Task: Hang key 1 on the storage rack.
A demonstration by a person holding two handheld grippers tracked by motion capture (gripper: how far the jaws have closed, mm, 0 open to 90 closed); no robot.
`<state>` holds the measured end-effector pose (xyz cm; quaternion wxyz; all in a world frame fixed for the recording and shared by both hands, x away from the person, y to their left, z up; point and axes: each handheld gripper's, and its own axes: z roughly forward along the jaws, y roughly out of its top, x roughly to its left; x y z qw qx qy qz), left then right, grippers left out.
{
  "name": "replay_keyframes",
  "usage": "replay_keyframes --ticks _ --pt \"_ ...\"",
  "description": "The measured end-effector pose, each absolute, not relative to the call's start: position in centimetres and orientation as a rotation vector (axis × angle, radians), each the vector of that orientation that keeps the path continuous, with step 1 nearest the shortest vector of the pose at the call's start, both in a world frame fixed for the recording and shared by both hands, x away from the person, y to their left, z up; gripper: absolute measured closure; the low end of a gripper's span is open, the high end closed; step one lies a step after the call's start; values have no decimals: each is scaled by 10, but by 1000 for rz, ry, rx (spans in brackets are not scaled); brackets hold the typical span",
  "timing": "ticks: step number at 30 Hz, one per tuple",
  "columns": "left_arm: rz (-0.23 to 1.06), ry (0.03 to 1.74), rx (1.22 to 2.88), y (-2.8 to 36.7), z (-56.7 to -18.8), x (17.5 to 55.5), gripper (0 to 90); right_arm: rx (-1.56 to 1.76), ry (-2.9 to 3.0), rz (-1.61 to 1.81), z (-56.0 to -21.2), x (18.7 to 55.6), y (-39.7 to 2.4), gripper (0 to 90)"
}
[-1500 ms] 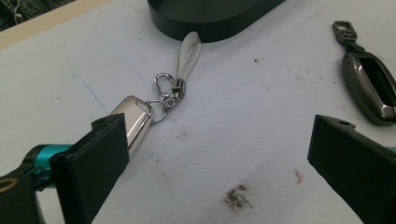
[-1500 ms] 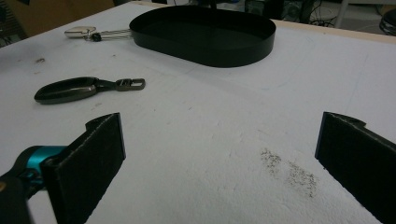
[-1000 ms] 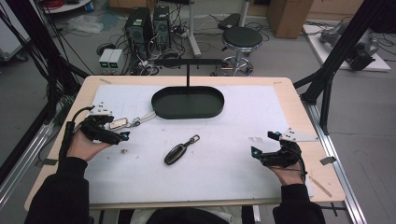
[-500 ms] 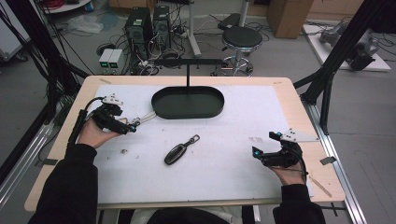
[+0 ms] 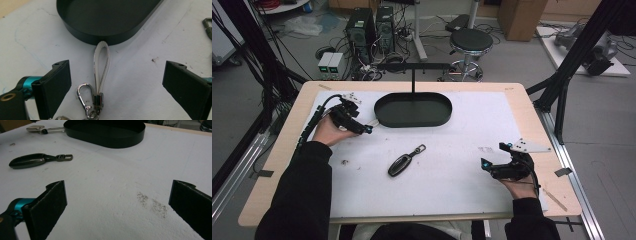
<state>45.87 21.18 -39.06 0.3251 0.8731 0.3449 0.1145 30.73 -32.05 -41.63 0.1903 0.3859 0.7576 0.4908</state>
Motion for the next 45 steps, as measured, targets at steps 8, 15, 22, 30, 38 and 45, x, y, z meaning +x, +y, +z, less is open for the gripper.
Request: replay_keyframes --ticks 8,15,22,30,38,45 --pt "283 951 2333 210 -405 472 106 1096 2114 1373 -416 303 -325 8" --pt "267 967 2359 210 -415 476 147 1116 2103 1364 -417 302 -329 8" --pt "307 1002 2364 204 -421 478 260 1115 2106 1356 -418 301 -329 8" --pt "314 992 2363 208 -419 478 418 1132 2105 1352 -419 300 -331 8" --pt "281 995 2404 208 -423 478 684 1141 2105 1349 -419 299 -331 8" --pt "250 973 2431 210 -419 473 856 1145 2110 1337 -420 299 -330 8"
